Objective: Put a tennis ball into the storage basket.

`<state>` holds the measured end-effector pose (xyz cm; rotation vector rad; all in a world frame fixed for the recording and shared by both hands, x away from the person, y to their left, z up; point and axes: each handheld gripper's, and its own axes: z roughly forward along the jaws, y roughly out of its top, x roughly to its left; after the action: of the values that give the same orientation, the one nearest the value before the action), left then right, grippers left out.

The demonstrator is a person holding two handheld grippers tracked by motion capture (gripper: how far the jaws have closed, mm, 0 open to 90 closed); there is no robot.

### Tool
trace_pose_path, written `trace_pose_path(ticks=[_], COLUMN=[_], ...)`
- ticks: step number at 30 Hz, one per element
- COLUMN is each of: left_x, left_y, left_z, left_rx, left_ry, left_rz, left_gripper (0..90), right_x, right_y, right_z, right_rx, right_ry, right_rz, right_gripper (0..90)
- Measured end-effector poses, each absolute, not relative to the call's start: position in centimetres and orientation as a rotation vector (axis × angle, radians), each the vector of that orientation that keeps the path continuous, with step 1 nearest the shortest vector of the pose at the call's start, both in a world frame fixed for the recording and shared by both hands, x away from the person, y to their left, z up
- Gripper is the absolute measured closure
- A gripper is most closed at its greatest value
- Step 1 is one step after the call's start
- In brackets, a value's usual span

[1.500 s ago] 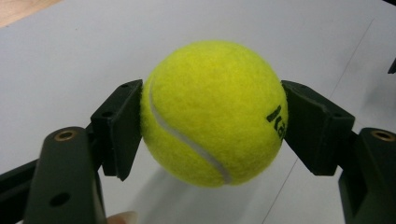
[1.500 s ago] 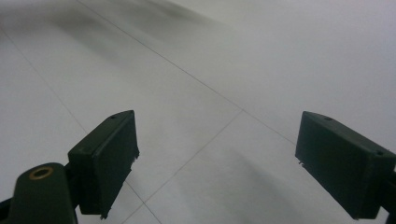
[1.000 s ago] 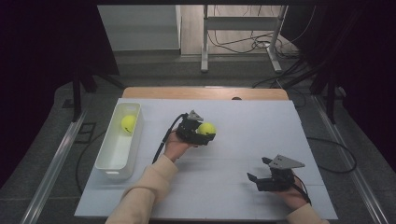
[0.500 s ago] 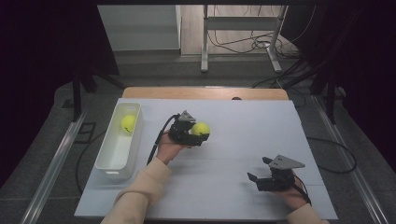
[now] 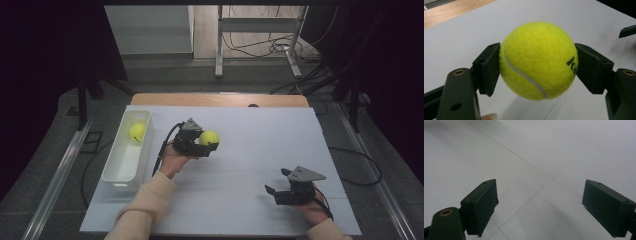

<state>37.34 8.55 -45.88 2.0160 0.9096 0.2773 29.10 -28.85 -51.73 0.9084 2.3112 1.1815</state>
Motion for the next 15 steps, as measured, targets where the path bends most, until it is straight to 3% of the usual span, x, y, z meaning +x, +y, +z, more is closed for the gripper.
trace_pose_path(ticks=[15], left_x=[36.2], left_y=[9.6], left_z=[-45.5], left_rx=[2.015], left_ry=[0.905], left_rz=[0.286], left_gripper=[26.9], right_x=[29.1], right_y=[-28.8], right_z=[-51.7], right_rx=[0.909], right_ry=[2.309], right_rz=[1.181], right_gripper=[13.7])
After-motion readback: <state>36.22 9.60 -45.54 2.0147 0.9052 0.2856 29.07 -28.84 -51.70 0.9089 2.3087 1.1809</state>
